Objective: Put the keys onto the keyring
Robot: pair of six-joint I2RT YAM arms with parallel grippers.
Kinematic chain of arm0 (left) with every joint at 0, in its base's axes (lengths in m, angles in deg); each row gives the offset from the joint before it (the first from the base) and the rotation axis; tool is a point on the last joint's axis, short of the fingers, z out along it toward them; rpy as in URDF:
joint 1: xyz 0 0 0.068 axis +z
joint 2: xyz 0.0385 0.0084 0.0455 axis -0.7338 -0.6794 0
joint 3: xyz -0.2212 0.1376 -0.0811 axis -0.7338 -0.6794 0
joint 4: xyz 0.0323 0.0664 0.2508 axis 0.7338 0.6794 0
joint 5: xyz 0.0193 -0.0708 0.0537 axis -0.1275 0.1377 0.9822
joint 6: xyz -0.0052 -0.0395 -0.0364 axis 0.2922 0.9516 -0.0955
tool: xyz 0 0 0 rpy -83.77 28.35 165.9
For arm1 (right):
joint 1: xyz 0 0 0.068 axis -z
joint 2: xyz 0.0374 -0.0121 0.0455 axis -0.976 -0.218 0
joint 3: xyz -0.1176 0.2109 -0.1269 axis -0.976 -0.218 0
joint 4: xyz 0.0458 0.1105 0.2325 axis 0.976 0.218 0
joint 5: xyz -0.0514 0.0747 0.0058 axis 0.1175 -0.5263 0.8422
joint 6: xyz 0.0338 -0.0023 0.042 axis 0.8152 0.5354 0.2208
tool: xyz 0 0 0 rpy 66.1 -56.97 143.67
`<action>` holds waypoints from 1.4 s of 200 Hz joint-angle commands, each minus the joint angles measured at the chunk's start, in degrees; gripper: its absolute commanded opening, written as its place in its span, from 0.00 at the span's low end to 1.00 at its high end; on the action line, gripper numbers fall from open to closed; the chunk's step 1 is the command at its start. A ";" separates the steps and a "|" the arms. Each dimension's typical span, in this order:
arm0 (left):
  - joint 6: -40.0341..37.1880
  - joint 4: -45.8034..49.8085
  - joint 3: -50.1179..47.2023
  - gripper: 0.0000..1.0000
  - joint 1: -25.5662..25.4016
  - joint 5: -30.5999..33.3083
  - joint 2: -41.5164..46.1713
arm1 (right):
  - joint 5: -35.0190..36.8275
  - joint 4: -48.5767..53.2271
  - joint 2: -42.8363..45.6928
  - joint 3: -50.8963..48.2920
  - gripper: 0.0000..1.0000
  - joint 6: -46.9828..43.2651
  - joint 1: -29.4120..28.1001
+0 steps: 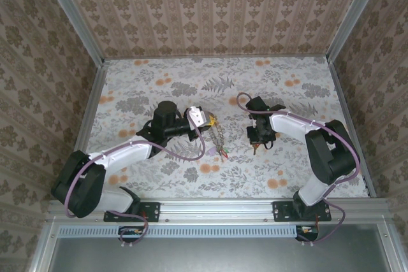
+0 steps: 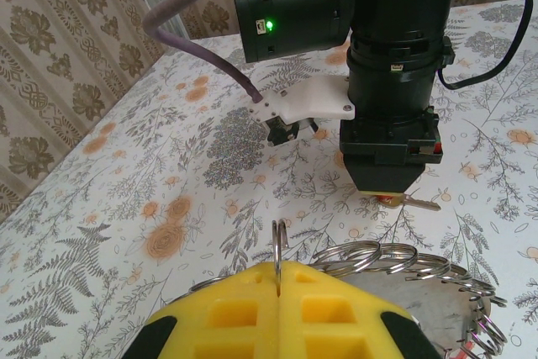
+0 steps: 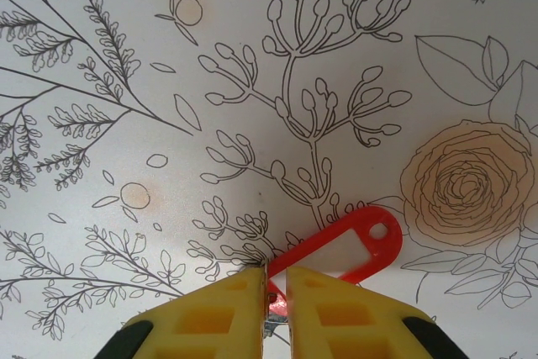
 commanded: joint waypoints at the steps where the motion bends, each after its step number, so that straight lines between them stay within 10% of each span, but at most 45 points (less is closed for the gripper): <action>1: -0.17 -0.80 2.70 0.00 -0.08 -0.52 1.19 | 0.07 0.80 -0.75 0.77 0.17 0.24 -0.13; 187: -0.27 -0.61 2.63 0.00 -0.08 -0.33 1.50 | 0.43 0.36 0.41 0.51 0.07 0.38 -0.35; 280: 0.89 -0.26 2.17 0.00 -0.08 -3.09 2.17 | -21.31 -21.25 29.73 -12.54 0.00 -12.76 0.45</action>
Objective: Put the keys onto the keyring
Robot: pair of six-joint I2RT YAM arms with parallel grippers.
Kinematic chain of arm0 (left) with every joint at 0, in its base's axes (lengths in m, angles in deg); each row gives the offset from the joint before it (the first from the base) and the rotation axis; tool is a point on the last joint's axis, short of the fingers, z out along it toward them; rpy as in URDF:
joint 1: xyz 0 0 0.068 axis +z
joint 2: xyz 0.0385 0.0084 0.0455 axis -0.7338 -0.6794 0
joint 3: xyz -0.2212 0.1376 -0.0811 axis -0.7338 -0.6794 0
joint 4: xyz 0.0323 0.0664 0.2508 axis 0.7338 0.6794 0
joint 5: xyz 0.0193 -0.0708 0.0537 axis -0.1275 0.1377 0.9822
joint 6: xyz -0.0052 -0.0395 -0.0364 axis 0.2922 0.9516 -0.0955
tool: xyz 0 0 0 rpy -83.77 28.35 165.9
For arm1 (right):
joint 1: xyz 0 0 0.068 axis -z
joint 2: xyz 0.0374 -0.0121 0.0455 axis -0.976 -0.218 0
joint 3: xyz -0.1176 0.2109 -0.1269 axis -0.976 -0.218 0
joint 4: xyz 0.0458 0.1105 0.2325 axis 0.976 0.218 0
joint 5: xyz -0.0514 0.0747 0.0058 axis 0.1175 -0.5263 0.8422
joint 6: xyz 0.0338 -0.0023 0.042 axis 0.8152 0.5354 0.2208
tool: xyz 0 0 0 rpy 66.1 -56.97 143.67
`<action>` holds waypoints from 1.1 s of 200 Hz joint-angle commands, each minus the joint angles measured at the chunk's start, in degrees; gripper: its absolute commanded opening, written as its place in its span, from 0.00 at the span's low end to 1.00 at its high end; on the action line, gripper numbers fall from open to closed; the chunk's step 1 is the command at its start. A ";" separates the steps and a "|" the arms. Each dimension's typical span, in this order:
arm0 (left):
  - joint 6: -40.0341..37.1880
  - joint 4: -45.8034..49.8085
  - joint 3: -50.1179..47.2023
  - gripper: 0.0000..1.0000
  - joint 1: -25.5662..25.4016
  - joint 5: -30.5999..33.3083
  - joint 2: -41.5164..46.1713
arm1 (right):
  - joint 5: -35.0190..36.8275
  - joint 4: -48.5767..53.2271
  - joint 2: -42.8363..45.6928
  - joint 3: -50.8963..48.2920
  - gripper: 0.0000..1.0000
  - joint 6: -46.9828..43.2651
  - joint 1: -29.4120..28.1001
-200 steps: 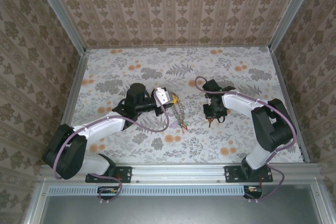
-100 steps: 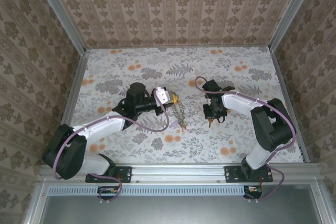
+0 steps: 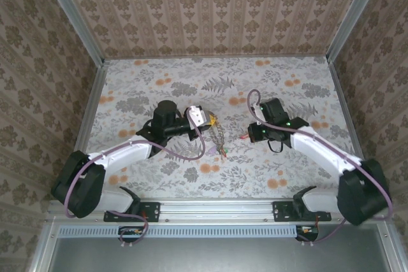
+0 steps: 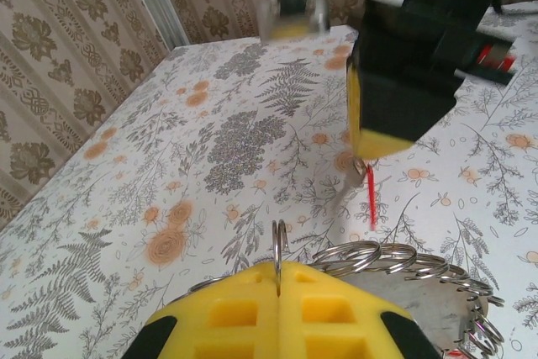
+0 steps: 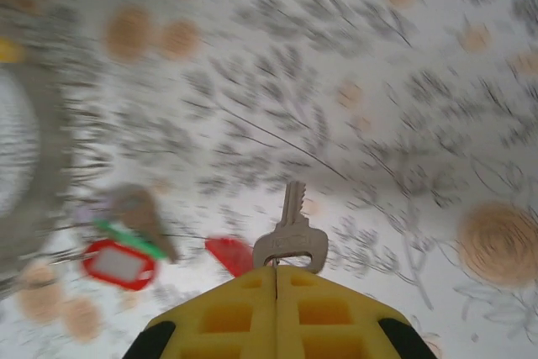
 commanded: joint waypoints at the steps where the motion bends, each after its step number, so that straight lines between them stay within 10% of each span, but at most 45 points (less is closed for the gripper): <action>1: 0.88 -0.27 1.77 0.00 -0.08 -2.52 2.12 | -10.59 -7.87 5.26 -2.25 0.00 -5.48 0.47; 109: 2.53 -0.29 3.14 0.00 -1.03 -12.98 0.52 | -20.27 -21.37 15.97 -7.69 0.00 -13.15 -0.02; 149: 2.64 -0.60 2.32 0.00 -1.14 -9.58 1.12 | -5.80 -0.94 9.69 0.75 0.00 -10.44 -0.26; 220: 1.07 1.18 1.94 0.00 -0.34 -7.80 2.39 | -9.34 20.35 1.50 2.69 0.00 4.37 -1.09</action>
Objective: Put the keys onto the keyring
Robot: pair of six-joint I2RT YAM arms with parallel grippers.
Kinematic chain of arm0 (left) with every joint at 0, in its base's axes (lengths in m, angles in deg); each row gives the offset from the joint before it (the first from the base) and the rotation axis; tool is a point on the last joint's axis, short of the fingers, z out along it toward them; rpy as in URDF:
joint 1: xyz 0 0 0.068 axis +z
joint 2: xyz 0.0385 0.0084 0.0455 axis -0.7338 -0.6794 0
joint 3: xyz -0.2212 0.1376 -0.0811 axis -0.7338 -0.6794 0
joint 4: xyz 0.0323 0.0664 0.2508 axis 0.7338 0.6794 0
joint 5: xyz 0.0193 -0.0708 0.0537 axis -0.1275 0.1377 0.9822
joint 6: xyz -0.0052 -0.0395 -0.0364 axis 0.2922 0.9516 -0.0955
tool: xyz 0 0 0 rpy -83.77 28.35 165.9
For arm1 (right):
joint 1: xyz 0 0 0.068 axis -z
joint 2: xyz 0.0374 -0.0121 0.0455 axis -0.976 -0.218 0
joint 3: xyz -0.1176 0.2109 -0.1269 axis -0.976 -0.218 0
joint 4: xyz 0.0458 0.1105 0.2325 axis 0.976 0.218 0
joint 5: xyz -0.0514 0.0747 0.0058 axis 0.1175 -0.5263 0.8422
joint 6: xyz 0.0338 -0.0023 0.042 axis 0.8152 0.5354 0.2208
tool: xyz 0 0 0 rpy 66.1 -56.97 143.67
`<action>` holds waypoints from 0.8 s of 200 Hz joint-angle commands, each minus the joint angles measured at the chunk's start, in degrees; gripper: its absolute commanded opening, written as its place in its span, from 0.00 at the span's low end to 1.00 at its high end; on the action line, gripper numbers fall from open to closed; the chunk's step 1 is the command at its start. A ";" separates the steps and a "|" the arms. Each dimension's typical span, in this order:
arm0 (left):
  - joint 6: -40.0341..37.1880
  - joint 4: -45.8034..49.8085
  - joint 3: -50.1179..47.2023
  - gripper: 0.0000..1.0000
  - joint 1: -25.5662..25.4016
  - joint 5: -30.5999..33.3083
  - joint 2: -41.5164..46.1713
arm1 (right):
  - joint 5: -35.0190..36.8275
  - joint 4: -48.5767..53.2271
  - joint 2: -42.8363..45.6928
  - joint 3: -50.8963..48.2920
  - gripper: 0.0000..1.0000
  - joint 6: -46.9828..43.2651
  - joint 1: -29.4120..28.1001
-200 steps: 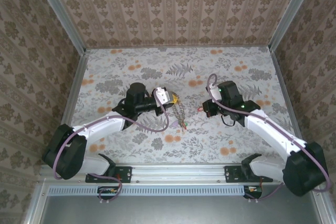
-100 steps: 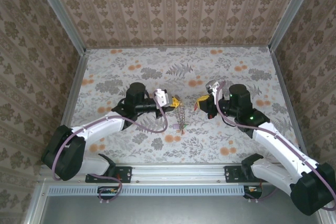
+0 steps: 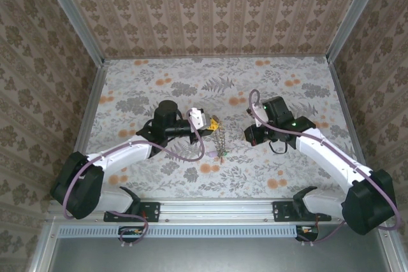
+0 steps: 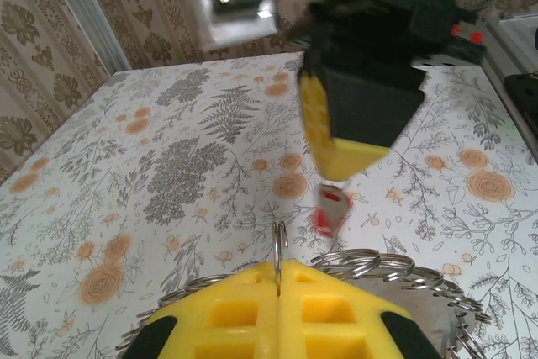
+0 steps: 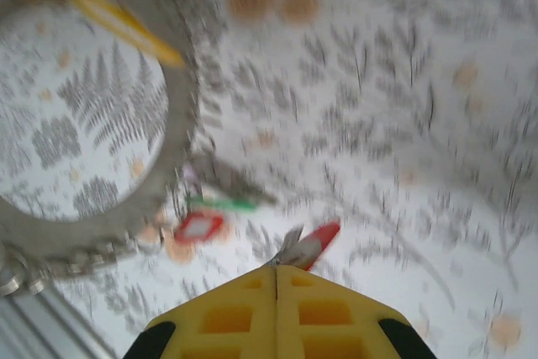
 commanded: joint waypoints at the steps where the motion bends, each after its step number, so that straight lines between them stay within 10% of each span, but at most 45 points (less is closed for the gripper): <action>1: -0.64 -0.78 1.21 0.00 0.44 -0.24 1.74 | 0.23 9.68 -0.25 -0.83 0.00 5.99 -0.41; 160: -0.36 -0.72 1.64 0.00 0.35 -0.11 1.51 | 4.69 2.38 -37.06 16.69 0.06 0.19 0.37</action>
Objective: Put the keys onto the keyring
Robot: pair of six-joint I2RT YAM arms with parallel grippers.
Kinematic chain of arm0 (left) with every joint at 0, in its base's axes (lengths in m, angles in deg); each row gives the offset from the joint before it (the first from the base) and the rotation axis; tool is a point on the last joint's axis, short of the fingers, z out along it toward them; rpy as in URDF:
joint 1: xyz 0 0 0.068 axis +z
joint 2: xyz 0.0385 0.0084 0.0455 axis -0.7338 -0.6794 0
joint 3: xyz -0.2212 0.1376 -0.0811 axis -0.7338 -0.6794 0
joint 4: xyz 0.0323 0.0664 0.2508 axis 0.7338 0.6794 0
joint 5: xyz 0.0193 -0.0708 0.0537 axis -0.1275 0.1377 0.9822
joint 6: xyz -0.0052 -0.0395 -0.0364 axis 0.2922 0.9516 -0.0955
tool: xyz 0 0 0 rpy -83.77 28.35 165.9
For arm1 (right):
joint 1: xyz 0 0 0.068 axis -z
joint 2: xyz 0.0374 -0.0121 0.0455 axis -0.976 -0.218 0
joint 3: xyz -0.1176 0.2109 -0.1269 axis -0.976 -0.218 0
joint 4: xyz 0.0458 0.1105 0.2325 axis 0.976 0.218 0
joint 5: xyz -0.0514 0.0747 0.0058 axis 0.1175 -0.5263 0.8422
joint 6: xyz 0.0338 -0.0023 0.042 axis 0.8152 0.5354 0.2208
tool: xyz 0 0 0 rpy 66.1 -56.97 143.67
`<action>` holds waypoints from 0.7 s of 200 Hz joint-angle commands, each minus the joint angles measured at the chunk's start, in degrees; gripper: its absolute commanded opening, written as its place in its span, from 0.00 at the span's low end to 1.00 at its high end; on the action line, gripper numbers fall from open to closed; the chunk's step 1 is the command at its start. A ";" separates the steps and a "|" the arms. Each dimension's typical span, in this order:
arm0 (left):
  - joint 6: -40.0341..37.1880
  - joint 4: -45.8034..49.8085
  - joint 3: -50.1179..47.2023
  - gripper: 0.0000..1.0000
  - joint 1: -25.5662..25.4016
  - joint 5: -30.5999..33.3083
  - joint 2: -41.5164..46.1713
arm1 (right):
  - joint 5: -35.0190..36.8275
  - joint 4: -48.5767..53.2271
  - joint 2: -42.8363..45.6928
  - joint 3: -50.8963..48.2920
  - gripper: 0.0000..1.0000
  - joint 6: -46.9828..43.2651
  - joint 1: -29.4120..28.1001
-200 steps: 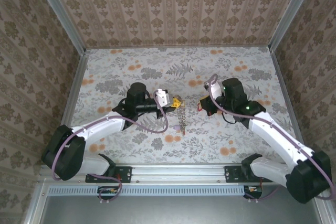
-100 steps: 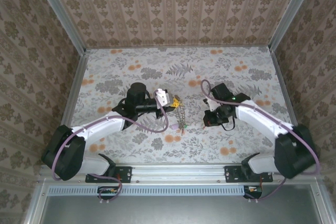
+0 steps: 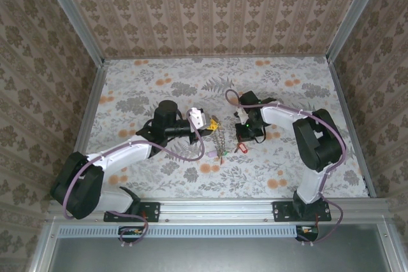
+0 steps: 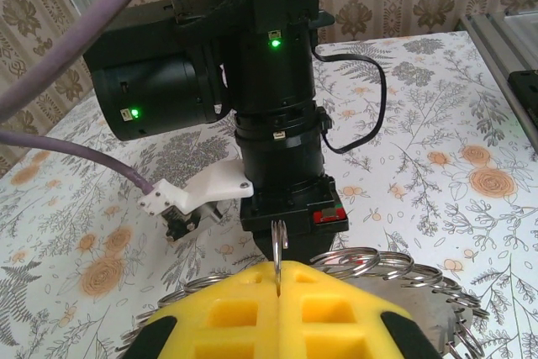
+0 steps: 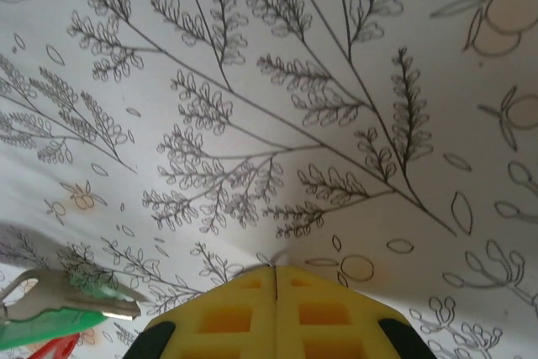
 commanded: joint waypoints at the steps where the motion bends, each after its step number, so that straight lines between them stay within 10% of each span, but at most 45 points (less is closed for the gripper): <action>1: -0.35 -1.35 1.68 0.00 0.29 -0.43 1.49 | 0.62 -0.75 -1.29 1.07 0.06 -0.94 0.26; 140: -0.71 -1.03 1.80 0.00 0.27 -0.40 1.21 | 0.26 -1.15 1.70 -1.59 0.07 -0.52 0.24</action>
